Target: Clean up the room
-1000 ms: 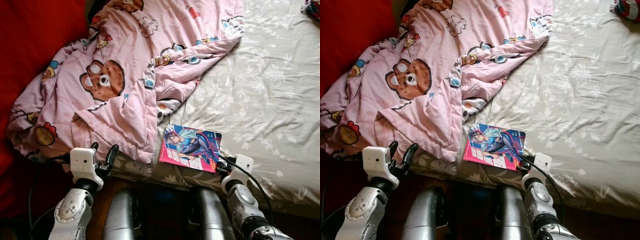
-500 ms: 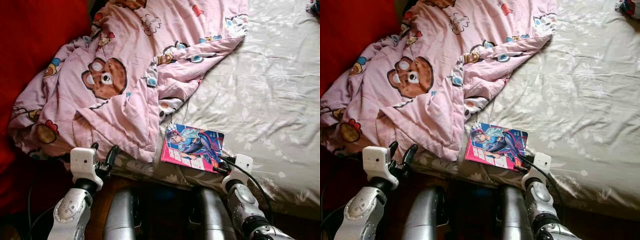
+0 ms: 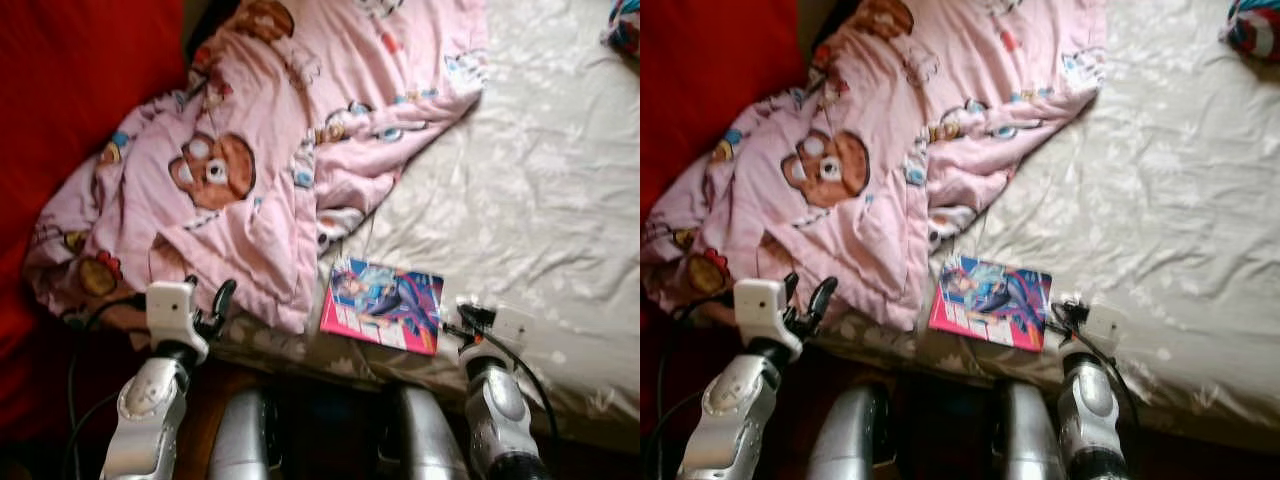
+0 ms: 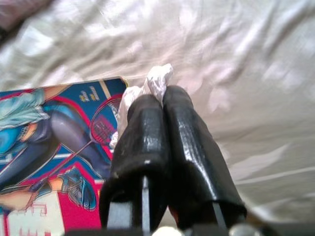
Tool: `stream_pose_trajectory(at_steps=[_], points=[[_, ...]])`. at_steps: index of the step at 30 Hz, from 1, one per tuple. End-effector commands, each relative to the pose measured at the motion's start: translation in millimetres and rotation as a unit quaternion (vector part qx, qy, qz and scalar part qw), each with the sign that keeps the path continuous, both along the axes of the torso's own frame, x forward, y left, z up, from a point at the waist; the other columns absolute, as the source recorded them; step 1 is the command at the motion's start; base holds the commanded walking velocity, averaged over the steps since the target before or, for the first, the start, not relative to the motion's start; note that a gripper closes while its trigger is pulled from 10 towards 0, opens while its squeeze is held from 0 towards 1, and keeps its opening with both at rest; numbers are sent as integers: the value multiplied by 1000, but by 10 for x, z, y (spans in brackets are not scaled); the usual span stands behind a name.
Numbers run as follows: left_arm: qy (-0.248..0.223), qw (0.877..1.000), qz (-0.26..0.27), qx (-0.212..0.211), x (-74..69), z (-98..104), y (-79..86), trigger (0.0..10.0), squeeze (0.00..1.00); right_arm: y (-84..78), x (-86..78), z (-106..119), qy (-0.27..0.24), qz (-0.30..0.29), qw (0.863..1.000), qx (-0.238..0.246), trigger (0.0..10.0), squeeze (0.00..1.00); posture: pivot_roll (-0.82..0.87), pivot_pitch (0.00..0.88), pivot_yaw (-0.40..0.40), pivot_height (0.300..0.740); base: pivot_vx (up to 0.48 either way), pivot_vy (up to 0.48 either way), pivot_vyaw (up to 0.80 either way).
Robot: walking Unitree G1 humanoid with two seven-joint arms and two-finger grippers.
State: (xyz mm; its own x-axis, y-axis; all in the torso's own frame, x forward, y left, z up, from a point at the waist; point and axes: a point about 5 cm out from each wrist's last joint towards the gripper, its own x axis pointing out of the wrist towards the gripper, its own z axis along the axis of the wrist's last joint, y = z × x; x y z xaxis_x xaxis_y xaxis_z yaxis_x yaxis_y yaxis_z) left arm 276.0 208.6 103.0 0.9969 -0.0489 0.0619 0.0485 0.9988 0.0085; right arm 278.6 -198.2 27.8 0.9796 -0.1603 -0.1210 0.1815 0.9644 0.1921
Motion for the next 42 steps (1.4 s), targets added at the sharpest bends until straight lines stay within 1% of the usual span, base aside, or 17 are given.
stream_pose_trajectory(at_steps=[1,3,6,9,11,15,17,19,20,22,27,30,31,34,35,39,42], points=[[21,1000,13,-9,-86,-131,65,10000,0,-44,-59,60,-16,1,1000,-21,10000,0,-60,139,11,631,0,0,0],[26,999,16,-10,-104,-164,81,10000,0,-83,-69,77,-18,-7,1000,-23,10000,0,-70,130,11,631,0,0,0],[28,998,52,-19,-136,-199,197,10000,0,-107,-66,143,-30,2,999,-31,10000,0,-82,105,11,631,0,0,0],[26,998,62,0,-132,-210,241,10000,0,-106,-60,153,-26,11,999,-36,10000,0,-83,95,10,631,0,0,0],[27,997,66,29,-113,-220,294,10000,0,-96,-43,171,-23,27,998,-45,10000,0,-83,79,11,651,0,0,0],[30,995,94,17,-106,-246,412,10000,0,-58,-17,148,-13,46,998,-50,10000,0,-82,49,15,671,0,0,0],[48,993,111,-2,-126,-331,482,10000,0,-44,-28,109,-4,51,997,-51,10000,0,-77,36,16,681,0,0,0],[101,988,109,-35,-209,-568,512,10000,0,-68,-79,-18,26,40,998,-40,10000,0,-79,18,19,696,0,0,0],[101,988,109,-35,-209,-568,512,10000,0,-68,-79,-18,26,40,998,-40,10000,0,-79,18,19,696,0,0,0],[134,985,101,-36,-300,-742,482,10000,0,-89,-171,-168,60,33,997,-37,10000,0,-79,4,21,716,0,0,0],[171,978,108,-47,-416,-933,472,10000,0,-115,-319,-370,109,26,993,-36,10000,0,-77,0,24,739,0,0,0],[192,974,110,-51,-473,-1029,470,10000,0,-132,-391,-459,131,21,991,-32,10000,0,-76,0,24,740,0,0,0],[237,964,103,-54,-586,-1210,435,10000,0,-134,-497,-596,171,20,985,-25,10000,0,-74,0,27,740,0,0,0],[292,949,101,-55,-742,-1411,400,10000,0,-124,-625,-743,221,23,974,-30,10000,0,-77,0,30,740,0,0,0],[324,939,103,-55,-833,-1515,388,10000,0,-109,-704,-825,249,32,967,-30,10000,0,-77,0,29,740,0,0,0],[372,922,93,-50,-949,-1655,332,10000,0,-117,-865,-969,309,24,951,-21,10000,0,-75,0,32,740,0,0,0],[395,915,77,-38,-985,-1712,279,10000,0,-107,-966,-1042,340,17,940,-21,10000,0,-77,0,39,740,0,0,0]])
